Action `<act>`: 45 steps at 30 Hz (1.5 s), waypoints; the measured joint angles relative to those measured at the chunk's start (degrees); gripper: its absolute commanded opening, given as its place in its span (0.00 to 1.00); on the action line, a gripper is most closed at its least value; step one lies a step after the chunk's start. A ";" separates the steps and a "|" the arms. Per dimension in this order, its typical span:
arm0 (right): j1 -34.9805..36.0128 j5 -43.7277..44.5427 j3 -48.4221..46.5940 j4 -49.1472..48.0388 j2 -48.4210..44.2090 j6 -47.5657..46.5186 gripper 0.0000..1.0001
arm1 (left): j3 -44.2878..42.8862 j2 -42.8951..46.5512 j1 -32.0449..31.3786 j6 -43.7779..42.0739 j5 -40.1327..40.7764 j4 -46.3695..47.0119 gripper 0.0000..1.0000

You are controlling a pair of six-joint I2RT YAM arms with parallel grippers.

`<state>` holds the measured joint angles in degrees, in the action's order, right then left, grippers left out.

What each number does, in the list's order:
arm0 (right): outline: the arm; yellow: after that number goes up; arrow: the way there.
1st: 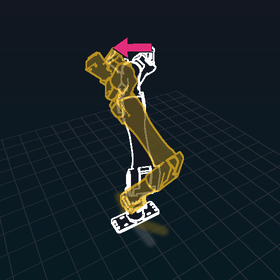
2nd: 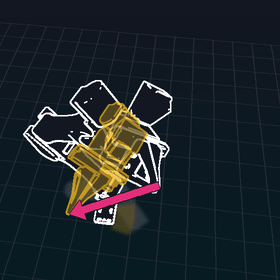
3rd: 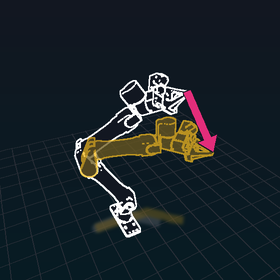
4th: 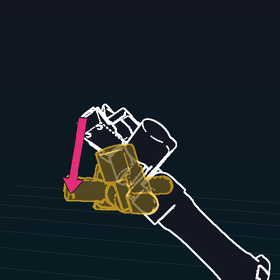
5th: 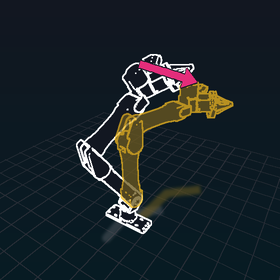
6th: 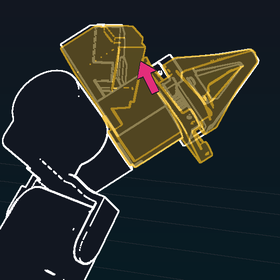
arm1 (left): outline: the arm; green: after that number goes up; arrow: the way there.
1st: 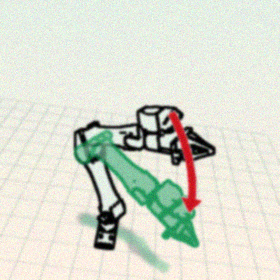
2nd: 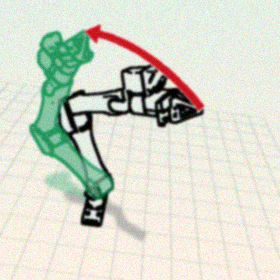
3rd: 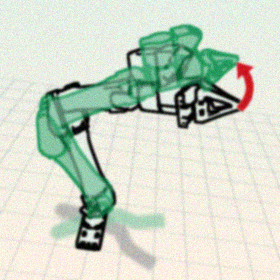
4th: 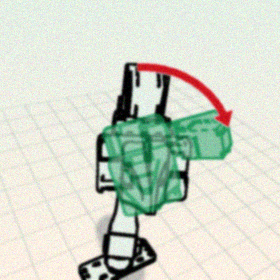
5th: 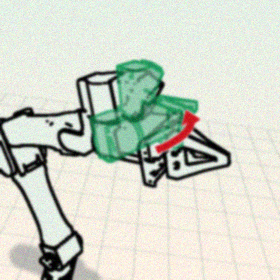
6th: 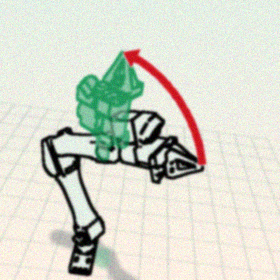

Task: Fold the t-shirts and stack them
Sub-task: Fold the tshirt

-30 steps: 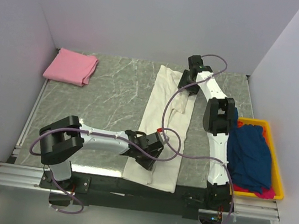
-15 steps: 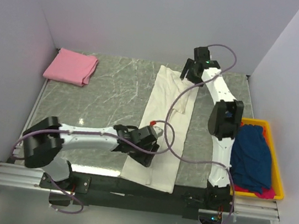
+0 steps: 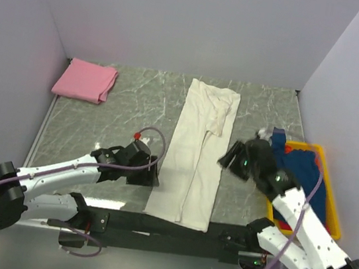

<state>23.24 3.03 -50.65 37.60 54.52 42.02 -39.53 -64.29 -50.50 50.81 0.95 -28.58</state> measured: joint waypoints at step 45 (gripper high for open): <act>35.60 -12.07 41.33 -0.15 -26.12 49.35 0.31 | 16.70 -1.05 -2.71 5.97 -17.86 10.47 0.18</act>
<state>58.85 -9.04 -9.32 37.45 28.40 91.37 -22.83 -65.34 -53.21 56.77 -16.91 -18.11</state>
